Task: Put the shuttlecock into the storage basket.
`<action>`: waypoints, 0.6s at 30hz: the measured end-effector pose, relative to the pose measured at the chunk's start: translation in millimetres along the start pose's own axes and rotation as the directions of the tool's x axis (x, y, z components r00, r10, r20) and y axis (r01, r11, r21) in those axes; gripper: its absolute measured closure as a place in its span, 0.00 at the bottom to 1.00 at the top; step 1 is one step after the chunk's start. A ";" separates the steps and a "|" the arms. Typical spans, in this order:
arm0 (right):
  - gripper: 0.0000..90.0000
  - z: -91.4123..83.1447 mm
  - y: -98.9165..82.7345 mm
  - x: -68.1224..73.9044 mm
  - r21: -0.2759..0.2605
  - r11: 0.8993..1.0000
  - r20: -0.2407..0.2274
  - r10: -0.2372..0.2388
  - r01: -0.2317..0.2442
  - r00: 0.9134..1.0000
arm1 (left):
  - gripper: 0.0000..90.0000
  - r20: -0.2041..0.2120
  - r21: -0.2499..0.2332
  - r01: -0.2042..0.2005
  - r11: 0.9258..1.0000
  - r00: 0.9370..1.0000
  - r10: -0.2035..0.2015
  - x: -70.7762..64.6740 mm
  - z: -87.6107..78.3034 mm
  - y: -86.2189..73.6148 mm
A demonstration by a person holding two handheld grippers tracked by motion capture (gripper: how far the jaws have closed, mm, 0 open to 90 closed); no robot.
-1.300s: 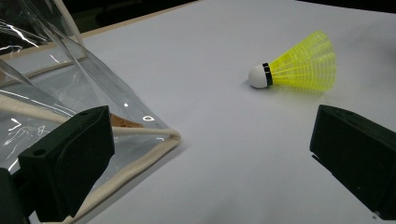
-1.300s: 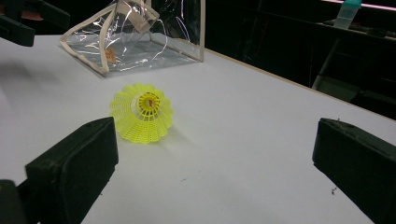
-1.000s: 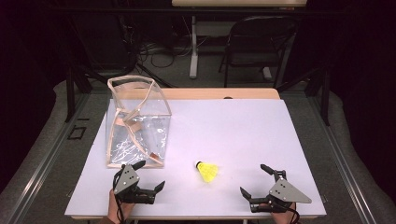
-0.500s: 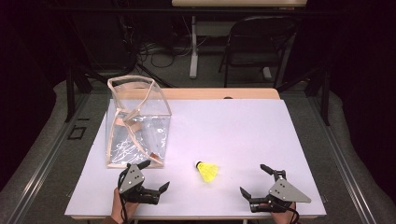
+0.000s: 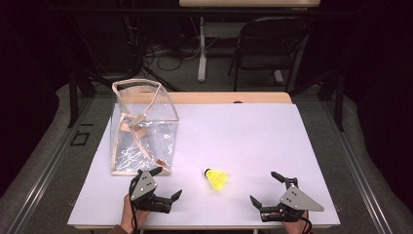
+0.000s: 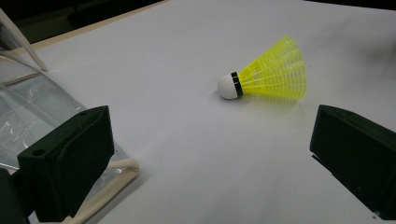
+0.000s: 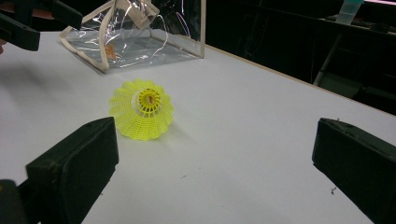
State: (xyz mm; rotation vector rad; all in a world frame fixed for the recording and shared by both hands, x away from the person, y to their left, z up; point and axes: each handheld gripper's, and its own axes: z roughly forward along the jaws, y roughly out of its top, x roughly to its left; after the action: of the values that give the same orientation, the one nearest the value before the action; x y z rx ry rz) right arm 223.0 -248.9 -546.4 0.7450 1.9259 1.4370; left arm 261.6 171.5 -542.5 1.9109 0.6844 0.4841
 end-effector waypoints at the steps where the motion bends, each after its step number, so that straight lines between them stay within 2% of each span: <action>1: 0.00 0.1 0.0 -0.1 0.000 1.000 -0.001 0.000 0.000 1.000 | 0.00 0.001 0.000 0.000 1.000 1.000 0.000 -0.4 0.9 0.3; 18: 0.00 0.7 -0.4 -0.3 0.005 1.000 0.000 0.003 -0.003 1.000 | 0.00 0.023 0.000 -0.013 1.000 1.000 0.013 -7.7 13.2 11.6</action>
State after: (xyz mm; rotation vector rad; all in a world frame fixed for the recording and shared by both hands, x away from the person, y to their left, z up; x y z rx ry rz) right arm 223.7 -248.8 -546.8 0.7500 1.9292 1.4343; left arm 266.6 153.6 -537.6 1.9192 0.6570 0.4692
